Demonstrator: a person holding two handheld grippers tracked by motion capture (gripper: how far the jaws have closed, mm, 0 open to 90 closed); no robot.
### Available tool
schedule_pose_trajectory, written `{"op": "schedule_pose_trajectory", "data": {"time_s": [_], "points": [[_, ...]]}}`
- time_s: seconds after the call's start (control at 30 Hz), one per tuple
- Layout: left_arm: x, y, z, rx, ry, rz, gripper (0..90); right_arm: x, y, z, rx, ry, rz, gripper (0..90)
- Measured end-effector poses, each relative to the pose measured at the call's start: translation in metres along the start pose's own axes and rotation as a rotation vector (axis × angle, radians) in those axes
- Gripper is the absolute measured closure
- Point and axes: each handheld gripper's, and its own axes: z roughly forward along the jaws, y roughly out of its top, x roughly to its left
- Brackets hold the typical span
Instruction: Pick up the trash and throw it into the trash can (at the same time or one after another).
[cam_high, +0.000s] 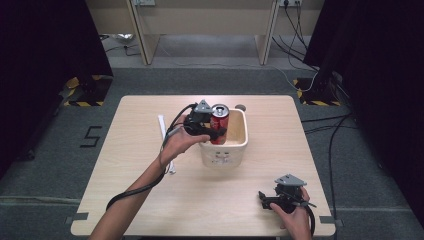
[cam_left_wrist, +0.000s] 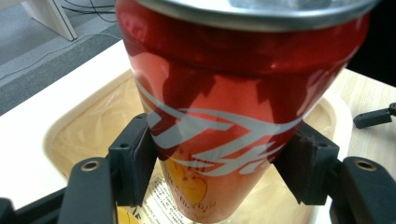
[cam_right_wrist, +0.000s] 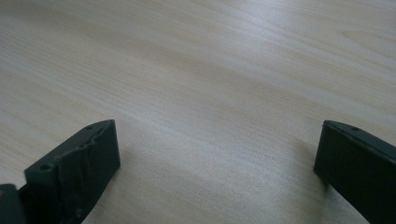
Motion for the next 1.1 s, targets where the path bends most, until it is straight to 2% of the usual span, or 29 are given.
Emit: {"op": "schedule_pose_trajectory", "data": {"time_s": [0.63, 0.73, 0.8, 0.87, 1.1], "points": [[0.002, -0.011, 0.008, 0.012, -0.012, -0.009, 33.5, 0.000, 0.000, 0.000, 0.003, 0.000, -0.001, 0.2], [0.001, -0.011, 0.008, 0.012, -0.014, -0.015, 24.4, 0.000, 0.000, 0.000, 0.001, 0.001, 0.000, 0.3], [0.001, -0.009, 0.005, 0.002, -0.020, -0.029, 22.2, 0.000, 0.000, 0.000, 0.004, 0.001, -0.001, 0.2], [0.002, -0.006, -0.001, -0.011, -0.014, -0.034, 15.5, 0.000, 0.000, 0.000, 0.001, 0.002, -0.001, 0.3], [0.006, 0.002, -0.025, -0.059, 0.018, -0.036, 15.6, 0.000, 0.000, 0.000, 0.002, 0.004, 0.001, 0.3]]}}
